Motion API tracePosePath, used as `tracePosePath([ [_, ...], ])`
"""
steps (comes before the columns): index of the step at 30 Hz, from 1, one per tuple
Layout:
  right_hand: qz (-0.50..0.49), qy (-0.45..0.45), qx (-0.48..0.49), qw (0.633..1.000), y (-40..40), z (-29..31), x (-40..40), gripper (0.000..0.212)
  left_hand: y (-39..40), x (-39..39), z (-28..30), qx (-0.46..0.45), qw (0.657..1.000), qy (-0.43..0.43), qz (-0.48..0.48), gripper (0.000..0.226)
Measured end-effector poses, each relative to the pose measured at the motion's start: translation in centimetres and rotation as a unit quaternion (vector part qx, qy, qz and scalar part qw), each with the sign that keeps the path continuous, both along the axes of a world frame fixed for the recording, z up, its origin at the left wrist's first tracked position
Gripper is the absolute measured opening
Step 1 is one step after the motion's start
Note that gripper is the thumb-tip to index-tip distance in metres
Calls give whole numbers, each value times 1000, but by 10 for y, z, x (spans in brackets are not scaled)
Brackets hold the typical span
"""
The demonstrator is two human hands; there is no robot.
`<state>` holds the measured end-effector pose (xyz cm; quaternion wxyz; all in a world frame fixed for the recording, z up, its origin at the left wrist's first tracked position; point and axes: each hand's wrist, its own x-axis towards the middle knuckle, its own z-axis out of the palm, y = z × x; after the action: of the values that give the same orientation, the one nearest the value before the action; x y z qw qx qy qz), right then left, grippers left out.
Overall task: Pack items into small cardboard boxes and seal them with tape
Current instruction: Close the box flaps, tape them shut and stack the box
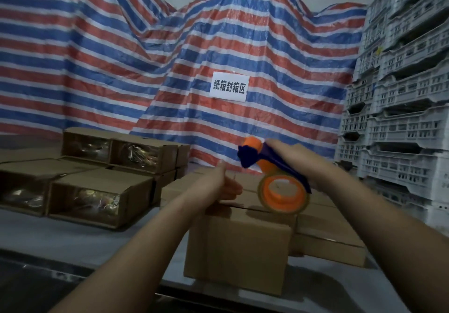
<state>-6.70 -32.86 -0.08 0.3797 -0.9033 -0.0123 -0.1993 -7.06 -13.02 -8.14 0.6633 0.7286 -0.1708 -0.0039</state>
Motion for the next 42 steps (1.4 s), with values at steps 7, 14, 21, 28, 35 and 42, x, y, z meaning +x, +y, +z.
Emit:
tracePosePath([
  [7, 9, 25, -77, 997, 13, -1, 19, 58, 9, 8, 8, -110, 991, 76, -9, 44],
  [14, 6, 39, -53, 998, 12, -4, 17, 58, 5, 6, 11, -106, 990, 95, 3, 28],
  [21, 13, 27, -65, 997, 12, -6, 15, 58, 1, 6, 14, -109, 988, 105, 38, 17],
  [28, 8, 33, -83, 996, 17, -3, 14, 57, -2, 0, 12, -134, 982, 100, 86, 9],
  [35, -10, 102, -196, 975, 25, 19, 15, 55, -8, 6, 9, -162, 967, 104, 169, 19],
  [42, 30, 164, -164, 972, 11, 27, 5, 46, -1, 12, 0, -402, 884, 131, 198, 25],
])
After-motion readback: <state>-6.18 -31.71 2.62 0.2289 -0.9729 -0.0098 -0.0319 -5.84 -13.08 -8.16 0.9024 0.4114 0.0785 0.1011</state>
